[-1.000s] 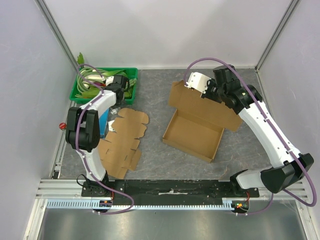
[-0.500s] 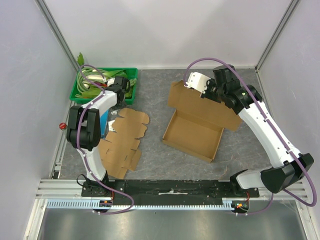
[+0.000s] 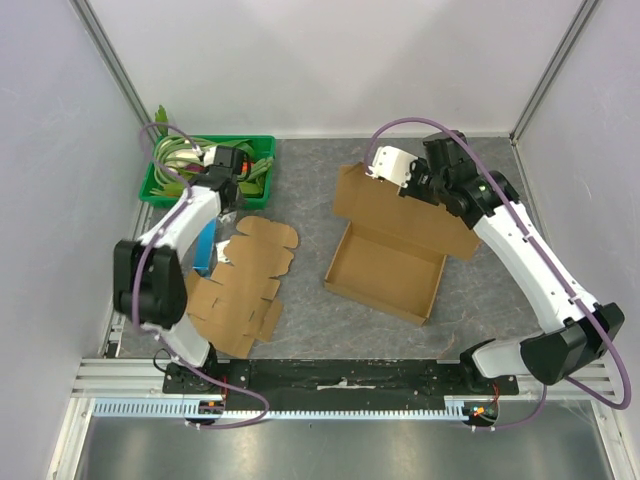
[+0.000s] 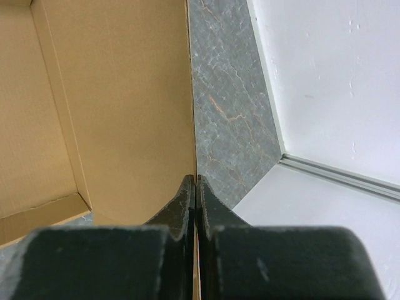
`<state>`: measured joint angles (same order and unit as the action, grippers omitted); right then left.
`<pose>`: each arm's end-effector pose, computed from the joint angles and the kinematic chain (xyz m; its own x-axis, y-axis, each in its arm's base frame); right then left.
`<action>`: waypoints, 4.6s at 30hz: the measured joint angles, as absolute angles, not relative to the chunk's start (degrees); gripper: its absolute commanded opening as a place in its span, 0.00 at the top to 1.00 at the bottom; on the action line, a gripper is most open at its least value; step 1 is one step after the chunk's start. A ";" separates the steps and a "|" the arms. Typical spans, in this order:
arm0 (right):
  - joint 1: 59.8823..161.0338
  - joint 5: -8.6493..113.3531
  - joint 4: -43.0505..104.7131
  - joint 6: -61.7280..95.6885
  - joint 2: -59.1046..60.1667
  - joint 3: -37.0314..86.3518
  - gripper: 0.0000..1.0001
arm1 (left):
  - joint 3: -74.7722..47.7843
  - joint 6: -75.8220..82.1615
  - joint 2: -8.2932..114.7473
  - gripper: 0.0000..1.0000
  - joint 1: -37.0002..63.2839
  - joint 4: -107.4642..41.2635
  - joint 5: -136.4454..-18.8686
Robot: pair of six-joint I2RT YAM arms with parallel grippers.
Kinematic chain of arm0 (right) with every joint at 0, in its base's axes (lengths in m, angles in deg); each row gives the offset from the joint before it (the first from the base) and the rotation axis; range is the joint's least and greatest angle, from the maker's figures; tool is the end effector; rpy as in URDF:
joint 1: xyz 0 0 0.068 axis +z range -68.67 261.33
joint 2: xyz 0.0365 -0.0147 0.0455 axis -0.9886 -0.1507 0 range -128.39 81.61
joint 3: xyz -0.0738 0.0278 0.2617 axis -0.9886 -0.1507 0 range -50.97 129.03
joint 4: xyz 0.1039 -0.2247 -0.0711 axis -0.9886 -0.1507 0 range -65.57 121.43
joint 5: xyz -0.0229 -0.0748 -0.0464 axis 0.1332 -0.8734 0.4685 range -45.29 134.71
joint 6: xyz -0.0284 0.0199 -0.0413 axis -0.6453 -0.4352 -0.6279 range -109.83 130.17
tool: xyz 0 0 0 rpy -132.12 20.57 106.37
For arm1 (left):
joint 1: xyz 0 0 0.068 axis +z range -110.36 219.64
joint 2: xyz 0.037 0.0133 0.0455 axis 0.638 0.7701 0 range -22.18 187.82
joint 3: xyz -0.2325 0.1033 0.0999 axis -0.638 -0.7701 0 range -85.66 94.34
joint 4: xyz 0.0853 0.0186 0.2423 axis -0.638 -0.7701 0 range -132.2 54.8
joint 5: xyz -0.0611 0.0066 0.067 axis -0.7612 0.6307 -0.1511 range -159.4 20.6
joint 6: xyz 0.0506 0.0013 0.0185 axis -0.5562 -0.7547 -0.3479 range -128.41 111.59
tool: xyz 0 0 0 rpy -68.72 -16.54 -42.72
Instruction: Fold the paper box
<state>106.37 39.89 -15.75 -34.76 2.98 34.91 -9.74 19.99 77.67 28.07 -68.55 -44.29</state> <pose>0.2578 0.1171 0.3925 -0.1551 -0.8492 -0.5048 -0.6679 0.4666 -0.5798 0.3628 -0.0590 0.2420 -0.7045 -0.2954 -0.6453 -0.4298 0.9011 0.0568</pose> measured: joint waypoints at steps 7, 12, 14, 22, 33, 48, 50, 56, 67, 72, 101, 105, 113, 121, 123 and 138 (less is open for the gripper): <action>106.37 42.54 -14.22 -35.94 1.58 34.91 1.00 | -16.67 21.37 51.36 0.98 23.33 -66.78 -62.28; 106.37 45.44 -11.21 -38.52 1.58 33.06 1.00 | -21.94 24.19 46.55 0.98 6.58 -58.89 -76.07; 106.37 46.27 -10.66 -39.50 1.56 32.77 1.00 | -23.73 25.92 49.89 0.98 0.07 -54.25 -79.85; 106.37 49.40 -8.89 -42.50 0.42 32.75 1.00 | -21.04 30.46 69.94 0.72 -8.15 -45.01 -86.08; 105.95 51.10 -6.86 -46.04 -2.70 32.97 1.00 | -29.00 25.65 56.56 0.10 -2.36 -40.18 -82.63; 104.51 56.13 -9.09 -48.40 -2.88 36.22 1.00 | -28.71 9.24 68.17 0.51 15.65 -27.52 -90.41; 104.34 56.79 -10.99 -49.06 -3.01 37.54 1.00 | -29.02 7.97 68.21 0.66 15.63 -25.69 -91.68; 103.92 57.60 -16.63 -48.23 -5.65 44.81 0.69 | -33.15 6.07 67.49 0.96 15.43 -13.23 -92.27; 102.22 33.66 -12.04 -26.67 -6.24 45.38 0.22 | -38.75 2.86 67.47 0.98 15.43 -3.24 -92.75; 93.14 38.78 -4.91 -15.81 1.80 28.73 0.17 | -38.75 0.87 67.49 0.98 15.46 -1.93 -94.21; 67.33 96.61 40.27 1.39 -2.77 2.72 0.78 | -33.87 -4.36 71.73 0.98 18.15 -4.48 -105.86; 67.33 99.15 37.67 -0.62 -2.90 5.08 0.81 | -32.87 -4.90 72.63 0.98 18.30 -4.96 -107.09; 67.14 99.89 35.85 -1.76 -4.87 8.31 1.00 | -32.65 -4.86 73.02 0.59 18.67 -5.31 -106.89; 67.38 99.30 37.08 -1.67 -4.14 7.37 1.00 | -29.59 -3.63 73.02 0.63 18.65 -6.76 -102.45; 67.53 99.28 37.19 -1.58 -4.03 7.33 1.00 | -28.61 -3.52 73.02 0.68 18.67 -6.78 -102.41; 79.57 66.99 47.26 21.83 9.49 -6.83 1.00 | -27.12 3.64 71.16 0.98 8.64 -8.53 -75.16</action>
<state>79.57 66.99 47.26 21.83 9.49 -6.83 -27.12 3.64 71.16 8.64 -8.53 -75.16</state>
